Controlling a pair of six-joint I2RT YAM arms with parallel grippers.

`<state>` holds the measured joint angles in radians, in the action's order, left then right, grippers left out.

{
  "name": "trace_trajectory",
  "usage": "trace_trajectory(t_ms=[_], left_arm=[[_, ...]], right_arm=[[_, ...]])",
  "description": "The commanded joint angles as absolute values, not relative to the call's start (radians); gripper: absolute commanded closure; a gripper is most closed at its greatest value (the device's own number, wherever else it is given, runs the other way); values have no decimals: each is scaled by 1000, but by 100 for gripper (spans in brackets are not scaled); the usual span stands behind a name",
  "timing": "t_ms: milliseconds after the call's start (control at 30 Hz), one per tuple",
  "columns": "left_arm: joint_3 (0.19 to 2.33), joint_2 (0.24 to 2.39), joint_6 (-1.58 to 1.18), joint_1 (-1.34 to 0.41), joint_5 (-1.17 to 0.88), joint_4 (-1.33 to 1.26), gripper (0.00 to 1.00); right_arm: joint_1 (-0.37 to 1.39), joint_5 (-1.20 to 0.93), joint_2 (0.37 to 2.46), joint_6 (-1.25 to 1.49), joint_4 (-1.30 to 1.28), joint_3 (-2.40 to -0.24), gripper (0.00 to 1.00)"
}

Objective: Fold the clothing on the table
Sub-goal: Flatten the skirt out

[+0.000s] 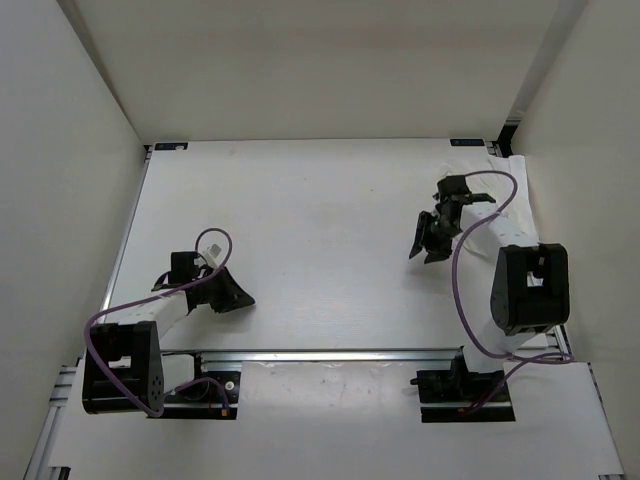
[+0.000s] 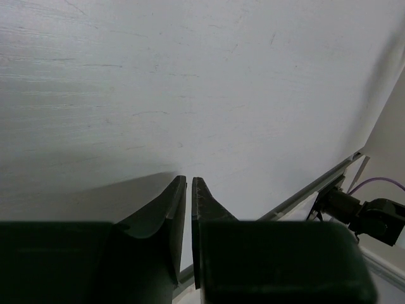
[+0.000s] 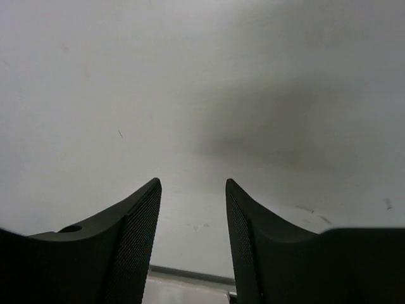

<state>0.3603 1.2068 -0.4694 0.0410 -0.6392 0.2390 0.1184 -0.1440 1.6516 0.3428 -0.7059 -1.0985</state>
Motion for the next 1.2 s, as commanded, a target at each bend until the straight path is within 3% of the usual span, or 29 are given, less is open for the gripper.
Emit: trace_trajectory(t_ms=[0, 133, 233, 533, 800, 1167], left_arm=[[396, 1198, -448, 32, -663, 232, 79], [394, 1201, -453, 37, -672, 221, 76], [385, 1197, -452, 40, -669, 226, 75], [371, 1196, -456, 75, -684, 229, 76], [356, 1201, -465, 100, -684, 210, 76], [357, 1212, -466, 98, -707, 192, 75]], right_arm=[[91, -45, 1658, 316, -716, -1247, 49], [17, 37, 1684, 333, -677, -1342, 45], [-35, 60, 1697, 345, -631, -1351, 37], [-80, 230, 1798, 353, -667, -1473, 36], [-61, 432, 1623, 290, -535, -1388, 35], [-115, 520, 1563, 296, -618, -1325, 34]])
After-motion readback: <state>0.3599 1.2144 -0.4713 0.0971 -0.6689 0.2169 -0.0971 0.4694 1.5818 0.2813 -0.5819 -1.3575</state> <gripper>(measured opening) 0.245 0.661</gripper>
